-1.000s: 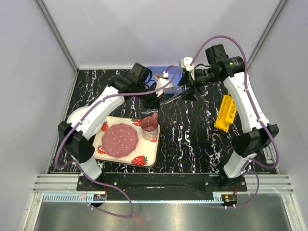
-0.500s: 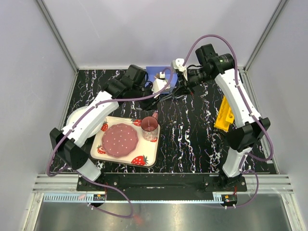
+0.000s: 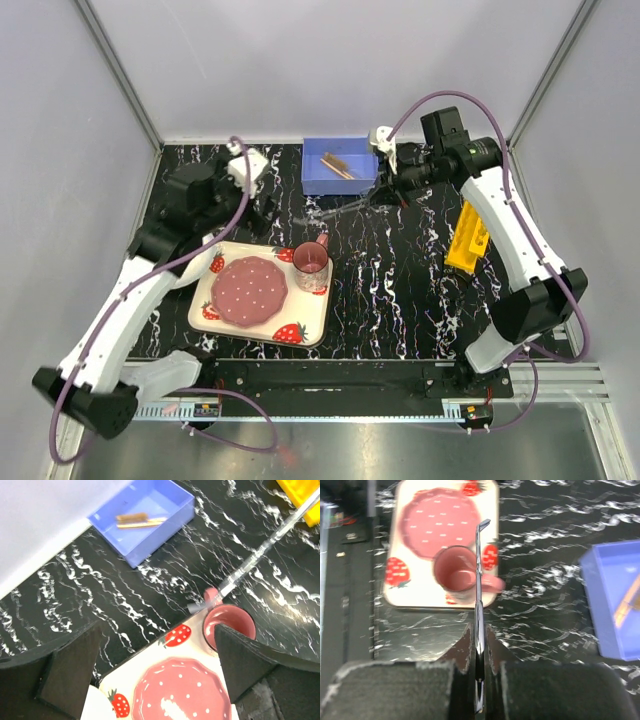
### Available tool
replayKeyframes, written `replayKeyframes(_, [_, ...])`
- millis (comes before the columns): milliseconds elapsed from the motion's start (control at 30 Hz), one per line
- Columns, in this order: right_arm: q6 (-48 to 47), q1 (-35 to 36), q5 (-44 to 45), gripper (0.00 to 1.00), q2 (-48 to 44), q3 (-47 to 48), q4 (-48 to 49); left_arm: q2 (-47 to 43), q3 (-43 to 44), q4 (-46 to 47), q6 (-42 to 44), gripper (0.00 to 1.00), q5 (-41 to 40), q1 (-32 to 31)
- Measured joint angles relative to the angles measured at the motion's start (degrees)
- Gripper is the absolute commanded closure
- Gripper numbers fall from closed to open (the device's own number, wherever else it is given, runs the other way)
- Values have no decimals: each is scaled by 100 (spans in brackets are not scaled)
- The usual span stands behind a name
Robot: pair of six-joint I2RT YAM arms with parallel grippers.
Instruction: Organize the chemistry lab equipment
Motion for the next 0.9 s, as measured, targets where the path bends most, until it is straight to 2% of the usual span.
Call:
replayKeyframes(200, [1414,-352,1038,100,306,-398,2212,-1084,-981,439,-549,1,-282,431])
replayKeyframes(367, [2297,-525,1860,100,1270,-160,3622,-1521,-1853,404,-1075,1,-494,575])
replayKeyframes(500, [2651,-557,2199,100,2229,378,4092,-1893,-2371,352,-1486,1,-581,597])
replayKeyframes(700, [2927,-557,2308,100,3211,1106,4330,-2245,-2492,343,-1845,1,-638,597])
replayKeyframes(900, [3152,-557,2177,92,3738,1620,4597,-2122,-2490,382,-1989,1,-636,597])
